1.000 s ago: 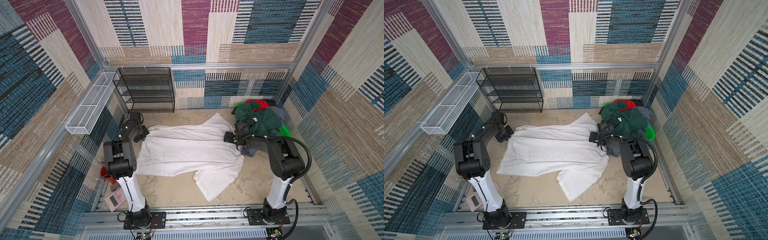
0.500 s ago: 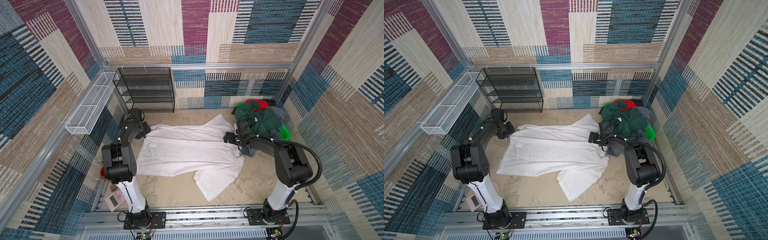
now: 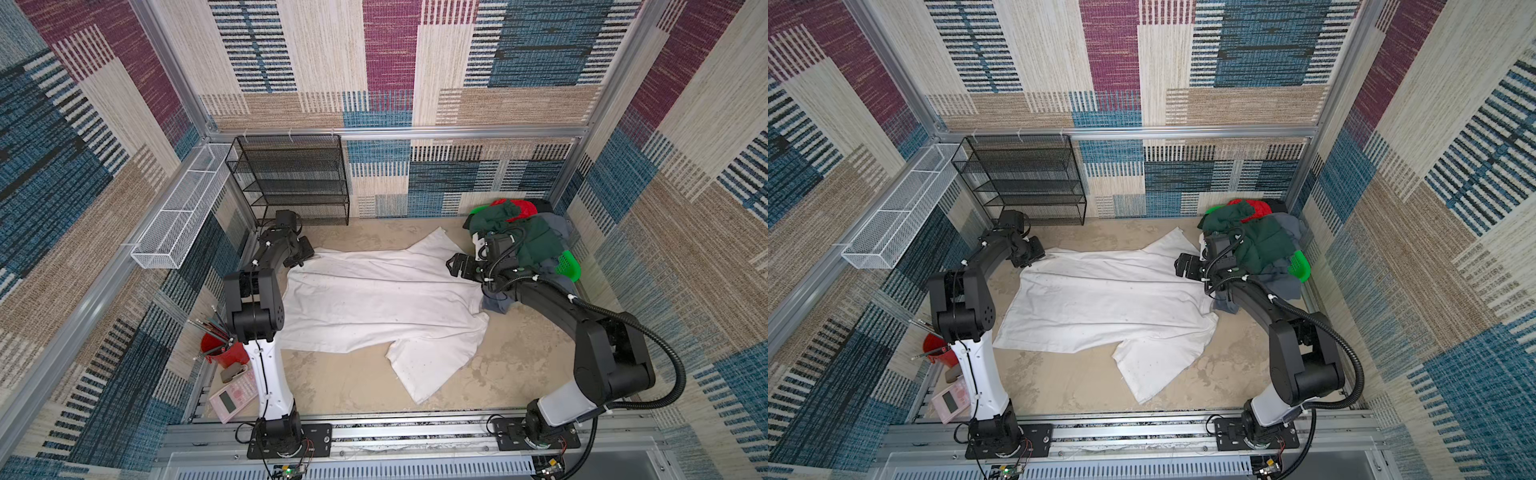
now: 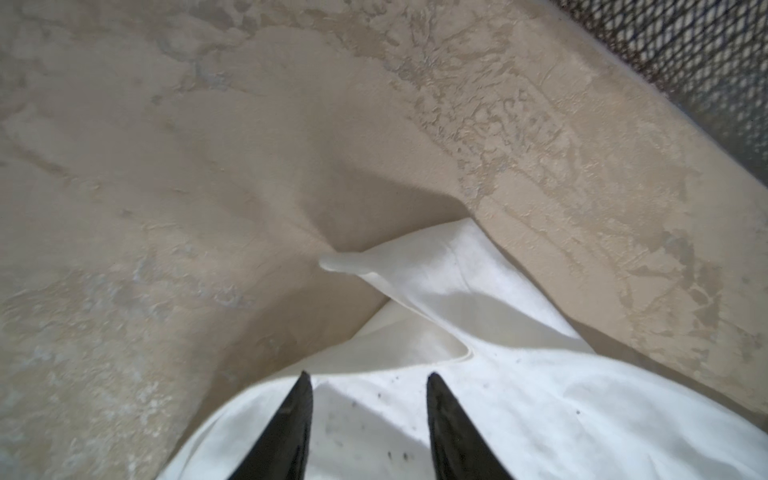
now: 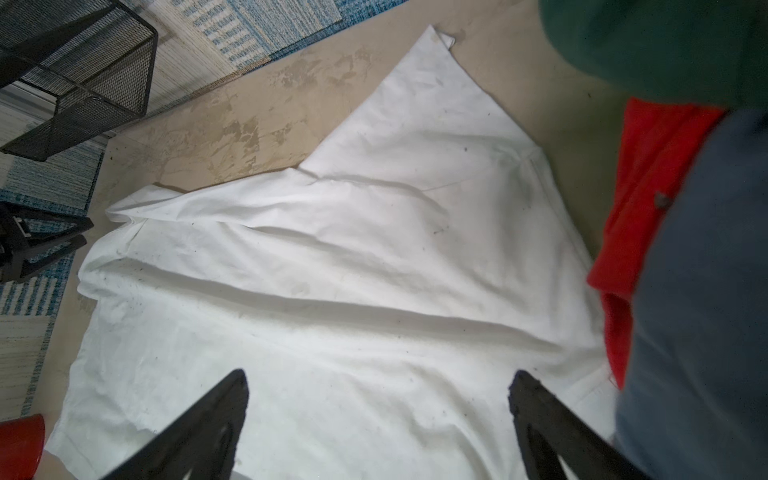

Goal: Fold and stack the t-shirts

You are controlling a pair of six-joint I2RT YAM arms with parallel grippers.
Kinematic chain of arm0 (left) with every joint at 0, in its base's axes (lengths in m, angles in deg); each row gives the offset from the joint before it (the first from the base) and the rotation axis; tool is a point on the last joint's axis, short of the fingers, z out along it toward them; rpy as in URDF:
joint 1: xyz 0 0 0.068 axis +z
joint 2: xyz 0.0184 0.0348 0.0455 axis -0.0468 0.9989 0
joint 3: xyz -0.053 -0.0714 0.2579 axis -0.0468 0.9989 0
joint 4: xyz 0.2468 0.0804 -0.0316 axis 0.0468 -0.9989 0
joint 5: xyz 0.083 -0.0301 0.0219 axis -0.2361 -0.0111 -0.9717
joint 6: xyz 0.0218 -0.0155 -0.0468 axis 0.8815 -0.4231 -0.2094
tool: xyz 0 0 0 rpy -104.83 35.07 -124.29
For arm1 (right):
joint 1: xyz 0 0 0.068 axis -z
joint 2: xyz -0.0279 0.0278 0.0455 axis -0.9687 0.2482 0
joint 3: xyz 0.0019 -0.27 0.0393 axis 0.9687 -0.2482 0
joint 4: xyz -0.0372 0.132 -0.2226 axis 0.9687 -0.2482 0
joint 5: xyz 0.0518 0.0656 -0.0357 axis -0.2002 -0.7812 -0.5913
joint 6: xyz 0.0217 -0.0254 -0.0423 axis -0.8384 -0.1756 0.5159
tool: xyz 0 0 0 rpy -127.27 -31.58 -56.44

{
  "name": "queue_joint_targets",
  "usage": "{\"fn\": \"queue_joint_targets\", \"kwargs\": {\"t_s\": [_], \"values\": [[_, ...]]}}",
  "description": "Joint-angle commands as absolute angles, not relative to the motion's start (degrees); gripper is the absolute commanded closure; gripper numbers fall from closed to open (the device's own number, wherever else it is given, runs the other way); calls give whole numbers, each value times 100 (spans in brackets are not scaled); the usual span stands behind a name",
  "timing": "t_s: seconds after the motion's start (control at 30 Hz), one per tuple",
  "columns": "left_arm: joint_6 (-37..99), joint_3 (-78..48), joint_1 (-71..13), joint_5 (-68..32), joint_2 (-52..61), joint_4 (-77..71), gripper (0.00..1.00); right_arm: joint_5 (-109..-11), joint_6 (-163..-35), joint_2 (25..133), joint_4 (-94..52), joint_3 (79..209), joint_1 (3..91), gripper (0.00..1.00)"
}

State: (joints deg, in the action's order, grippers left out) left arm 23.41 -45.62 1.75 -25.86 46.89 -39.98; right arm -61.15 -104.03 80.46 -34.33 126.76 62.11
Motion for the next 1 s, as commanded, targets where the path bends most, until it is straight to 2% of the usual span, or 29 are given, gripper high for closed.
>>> {"fn": "queue_joint_targets", "kwargs": {"t_s": [0.0,0.17,0.57,0.97], "values": [[2516,-4963,163,-2704,4922,-4182,55,-5982,-10441,7885,-3593,12548,6209,2],[2534,-5578,130,-2771,5348,-4494,55,-5910,-10503,7723,-3613,12317,6209,1],[2631,-6086,92,-3056,5807,-4577,54,-5893,-10527,7721,-3614,12296,6209,2],[2693,-6488,87,-3270,6115,-4723,49,-5915,-10577,7711,-3618,12274,6209,1]]}}
